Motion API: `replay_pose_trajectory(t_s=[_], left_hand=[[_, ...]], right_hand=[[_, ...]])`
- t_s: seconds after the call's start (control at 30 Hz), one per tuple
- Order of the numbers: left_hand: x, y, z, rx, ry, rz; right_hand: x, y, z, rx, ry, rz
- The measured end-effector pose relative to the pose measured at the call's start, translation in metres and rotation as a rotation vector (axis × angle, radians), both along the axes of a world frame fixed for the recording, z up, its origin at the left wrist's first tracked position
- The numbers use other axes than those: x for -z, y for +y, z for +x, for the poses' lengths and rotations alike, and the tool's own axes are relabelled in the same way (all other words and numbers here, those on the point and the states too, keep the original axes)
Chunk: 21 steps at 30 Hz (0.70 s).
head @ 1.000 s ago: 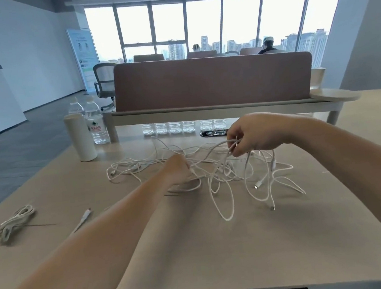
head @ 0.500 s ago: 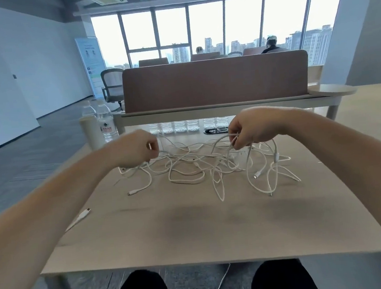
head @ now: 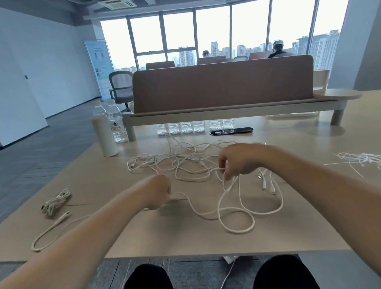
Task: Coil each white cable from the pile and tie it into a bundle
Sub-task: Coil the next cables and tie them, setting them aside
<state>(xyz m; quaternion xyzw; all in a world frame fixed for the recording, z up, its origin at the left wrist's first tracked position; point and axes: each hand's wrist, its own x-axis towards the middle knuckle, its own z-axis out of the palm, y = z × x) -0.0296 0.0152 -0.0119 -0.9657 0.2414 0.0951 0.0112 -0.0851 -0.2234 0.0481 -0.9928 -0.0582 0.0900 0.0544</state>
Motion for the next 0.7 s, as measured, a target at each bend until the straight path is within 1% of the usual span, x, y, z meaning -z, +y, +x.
replay_pose_trajectory(t_s=[0.03,0.1,0.17,0.23,0.27,0.33,0.43,0.53,0.6,0.67,0.7], left_hand=[[-0.003,-0.001,0.0,0.011,0.009,0.028],[-0.01,-0.004,0.001,0.049,-0.018,-0.049],[-0.015,-0.012,-0.001,0.085,0.016,-0.193],[-0.017,-0.026,-0.01,0.116,0.131,-0.347],[-0.019,-0.034,-0.016,0.127,0.171,-0.426],[-0.025,-0.049,-0.025,0.137,0.183,-0.572],[-0.042,-0.067,-0.029,0.108,0.239,-0.732],[-0.055,-0.078,-0.033,0.082,0.295,-0.71],[-0.06,-0.084,-0.034,0.045,0.335,-0.741],[-0.067,-0.088,-0.033,-0.022,0.328,-0.863],[-0.073,-0.088,-0.031,-0.07,0.334,-0.957]], right_hand=[[-0.006,-0.002,-0.001,0.012,-0.007,0.04],[-0.02,-0.008,-0.003,0.037,-0.054,0.092],[-0.036,-0.014,-0.005,0.057,-0.14,0.102],[-0.053,-0.018,-0.009,0.081,-0.206,0.119],[-0.061,-0.021,-0.011,0.093,-0.226,0.141],[-0.077,-0.025,-0.016,0.115,-0.238,0.229],[-0.097,-0.031,-0.026,0.115,-0.255,0.339],[-0.109,-0.033,-0.035,0.094,-0.277,0.452],[-0.112,-0.034,-0.038,0.082,-0.291,0.525],[-0.112,-0.035,-0.04,0.069,-0.265,0.567],[-0.111,-0.035,-0.042,0.06,-0.245,0.567]])
